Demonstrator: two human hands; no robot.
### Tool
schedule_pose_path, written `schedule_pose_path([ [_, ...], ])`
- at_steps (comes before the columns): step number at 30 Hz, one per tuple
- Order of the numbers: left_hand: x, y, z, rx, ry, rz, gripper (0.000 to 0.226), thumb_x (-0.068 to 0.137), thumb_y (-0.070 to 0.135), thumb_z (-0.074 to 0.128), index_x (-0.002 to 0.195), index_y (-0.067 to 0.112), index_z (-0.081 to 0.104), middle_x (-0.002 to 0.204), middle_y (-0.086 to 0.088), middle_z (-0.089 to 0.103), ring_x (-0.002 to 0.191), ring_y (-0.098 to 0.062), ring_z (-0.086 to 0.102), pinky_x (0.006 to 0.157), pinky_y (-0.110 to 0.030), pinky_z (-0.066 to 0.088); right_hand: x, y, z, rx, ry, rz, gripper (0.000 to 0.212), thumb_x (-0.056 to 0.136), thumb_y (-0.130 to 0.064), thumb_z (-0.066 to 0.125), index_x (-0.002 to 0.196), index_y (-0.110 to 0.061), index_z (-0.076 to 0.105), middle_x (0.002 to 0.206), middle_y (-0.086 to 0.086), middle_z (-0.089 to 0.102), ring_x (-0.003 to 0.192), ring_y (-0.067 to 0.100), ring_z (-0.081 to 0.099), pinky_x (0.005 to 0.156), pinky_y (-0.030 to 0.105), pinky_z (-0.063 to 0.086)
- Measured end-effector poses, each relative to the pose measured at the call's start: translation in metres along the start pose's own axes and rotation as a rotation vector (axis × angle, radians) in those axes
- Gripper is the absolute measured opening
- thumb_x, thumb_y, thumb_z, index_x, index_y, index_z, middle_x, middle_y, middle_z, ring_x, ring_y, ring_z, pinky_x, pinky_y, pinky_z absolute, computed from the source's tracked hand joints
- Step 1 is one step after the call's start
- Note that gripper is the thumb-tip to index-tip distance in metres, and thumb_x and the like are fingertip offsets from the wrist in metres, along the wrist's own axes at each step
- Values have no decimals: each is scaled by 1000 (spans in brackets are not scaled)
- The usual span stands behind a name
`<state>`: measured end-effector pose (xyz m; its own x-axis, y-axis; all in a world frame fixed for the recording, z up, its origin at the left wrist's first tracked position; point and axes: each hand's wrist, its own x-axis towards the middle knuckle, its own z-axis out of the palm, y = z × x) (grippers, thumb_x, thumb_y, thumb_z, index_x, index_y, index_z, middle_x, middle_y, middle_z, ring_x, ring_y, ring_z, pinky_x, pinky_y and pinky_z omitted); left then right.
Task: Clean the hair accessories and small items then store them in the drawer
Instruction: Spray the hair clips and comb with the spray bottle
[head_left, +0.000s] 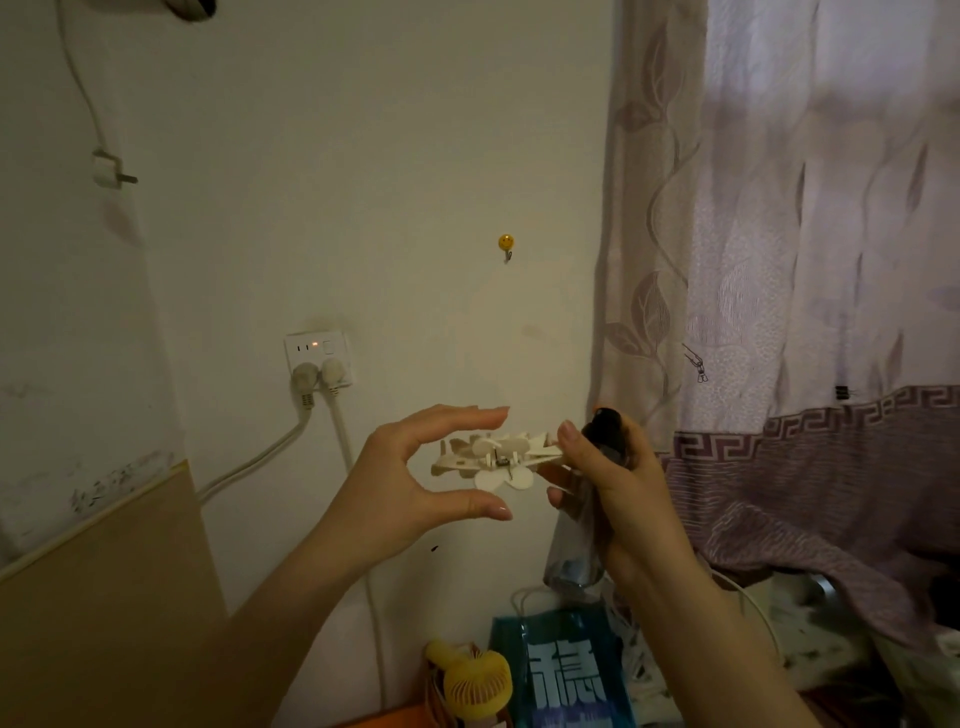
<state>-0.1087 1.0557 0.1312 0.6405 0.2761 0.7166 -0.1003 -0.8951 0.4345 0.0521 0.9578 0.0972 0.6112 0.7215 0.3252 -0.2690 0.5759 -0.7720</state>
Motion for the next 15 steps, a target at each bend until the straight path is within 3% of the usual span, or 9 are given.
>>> schedule_pose_path([
  [6,-1,1,5,33,28,9,50,63,26,83,110,33,67,106,22,67,100,-2,61,82,-11,45,0,4,1,39,43,56,68,65,-21,74,128,-19,49,102,18,68,71,24,70,49,25,53],
  [15,1,5,3,14,53,-35,50,59,33,83,106,38,67,99,21,69,94,-3,63,83,-15,48,-2,6,0,-13,34,18,62,71,-22,72,128,-24,47,107,12,67,72,20,72,52,26,54],
])
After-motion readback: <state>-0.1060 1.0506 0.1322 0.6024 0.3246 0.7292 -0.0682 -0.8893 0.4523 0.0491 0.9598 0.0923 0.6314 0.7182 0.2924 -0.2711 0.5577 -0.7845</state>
